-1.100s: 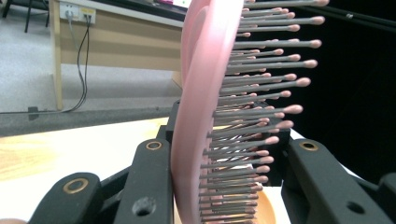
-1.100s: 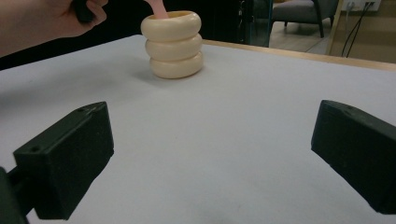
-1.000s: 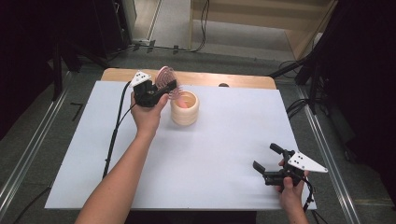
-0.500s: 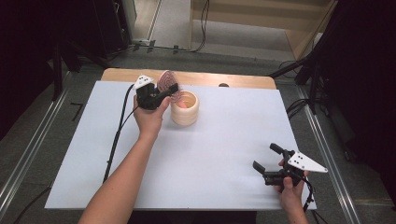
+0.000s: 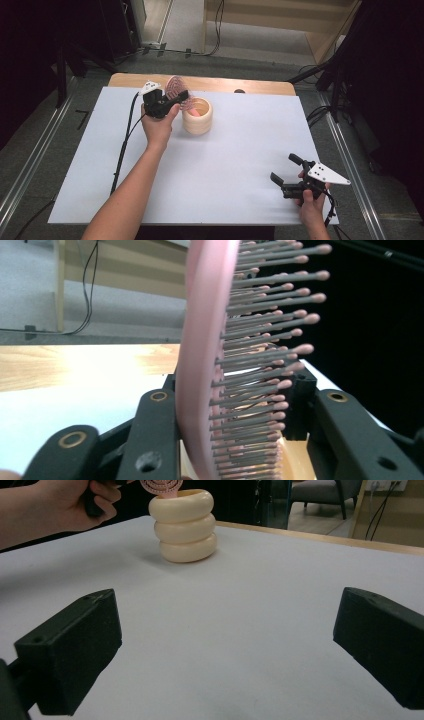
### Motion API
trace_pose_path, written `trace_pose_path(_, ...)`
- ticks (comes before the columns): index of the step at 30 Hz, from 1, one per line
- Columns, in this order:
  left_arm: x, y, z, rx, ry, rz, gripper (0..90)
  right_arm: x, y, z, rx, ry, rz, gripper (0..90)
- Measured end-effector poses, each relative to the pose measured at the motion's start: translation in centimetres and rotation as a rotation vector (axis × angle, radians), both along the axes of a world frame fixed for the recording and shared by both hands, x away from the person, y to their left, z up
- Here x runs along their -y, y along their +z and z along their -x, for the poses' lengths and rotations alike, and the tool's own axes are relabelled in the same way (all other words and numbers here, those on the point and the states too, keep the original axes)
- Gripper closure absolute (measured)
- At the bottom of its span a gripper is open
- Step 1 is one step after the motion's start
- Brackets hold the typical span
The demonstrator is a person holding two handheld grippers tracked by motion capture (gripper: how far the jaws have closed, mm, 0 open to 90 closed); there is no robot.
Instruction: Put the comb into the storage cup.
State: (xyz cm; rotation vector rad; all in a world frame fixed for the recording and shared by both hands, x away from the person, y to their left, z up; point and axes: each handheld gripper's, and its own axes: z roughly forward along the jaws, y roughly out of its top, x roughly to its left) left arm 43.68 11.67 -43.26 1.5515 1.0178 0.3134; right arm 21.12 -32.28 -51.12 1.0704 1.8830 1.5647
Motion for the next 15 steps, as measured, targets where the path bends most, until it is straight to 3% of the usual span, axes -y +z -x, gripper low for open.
trace_pose_path(2, 0.0, -0.1, 0.0, -0.004, -0.005, -0.007, 54.0, 0.0, 0.0, 0.0, 0.000, 0.000, 0.001, 0.0)
trace_pose_path(6, -0.4, -0.2, 0.0, -0.010, -0.013, 0.002, 29.8, 0.0, 0.0, 0.0, 0.000, 0.000, 0.000, 0.0)
trace_pose_path(10, -0.8, 0.1, 0.2, 0.001, -0.014, 0.006, 11.5, 0.0, 0.0, 0.0, 0.000, -0.001, 0.000, 0.0)
trace_pose_path(15, -1.1, 0.2, 0.6, 0.021, -0.065, -0.002, 0.0, 0.0, 0.0, 0.0, 0.001, 0.001, 0.001, 0.0)
